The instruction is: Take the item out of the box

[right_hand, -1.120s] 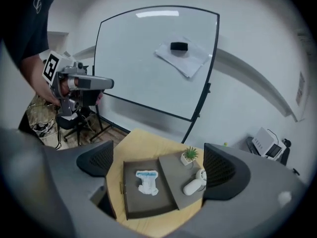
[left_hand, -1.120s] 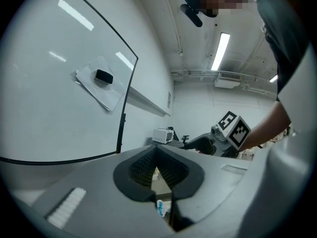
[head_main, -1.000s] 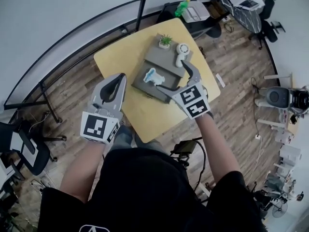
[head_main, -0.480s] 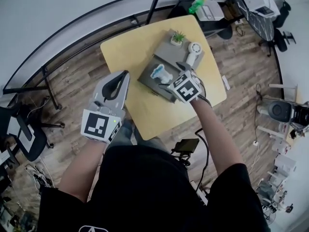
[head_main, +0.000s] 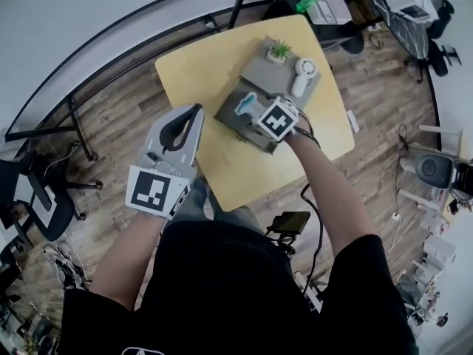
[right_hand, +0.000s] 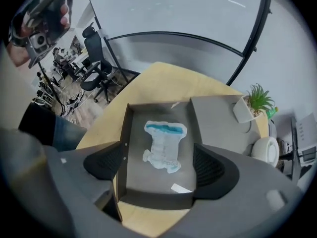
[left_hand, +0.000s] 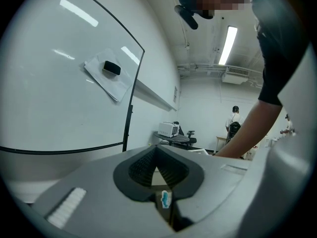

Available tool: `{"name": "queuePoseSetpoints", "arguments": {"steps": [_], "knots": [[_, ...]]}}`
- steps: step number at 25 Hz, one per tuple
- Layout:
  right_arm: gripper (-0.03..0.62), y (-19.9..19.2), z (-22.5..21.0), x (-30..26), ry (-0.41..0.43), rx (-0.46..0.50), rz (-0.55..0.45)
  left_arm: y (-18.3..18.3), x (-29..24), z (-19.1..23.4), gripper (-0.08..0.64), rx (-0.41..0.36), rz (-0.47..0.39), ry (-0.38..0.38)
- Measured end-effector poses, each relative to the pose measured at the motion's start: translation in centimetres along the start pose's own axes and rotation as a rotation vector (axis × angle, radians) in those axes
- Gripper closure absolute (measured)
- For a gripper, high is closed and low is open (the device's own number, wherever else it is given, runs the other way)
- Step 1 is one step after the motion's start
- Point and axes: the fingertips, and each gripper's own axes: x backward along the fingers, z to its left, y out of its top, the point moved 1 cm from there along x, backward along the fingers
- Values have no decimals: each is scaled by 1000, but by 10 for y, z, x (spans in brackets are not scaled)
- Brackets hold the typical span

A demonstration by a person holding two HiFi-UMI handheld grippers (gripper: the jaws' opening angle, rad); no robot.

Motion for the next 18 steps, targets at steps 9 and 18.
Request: {"name": "queuePoseSetpoints", "arguments": {"steps": [9, 18], "knots": [[209, -9, -4, -33, 39, -31, 64, -21, 6, -4, 560, 17, 92, -12], [332, -18, 25, -50, 183, -106, 136, -34, 15, -4, 560, 36, 119, -11]]}}
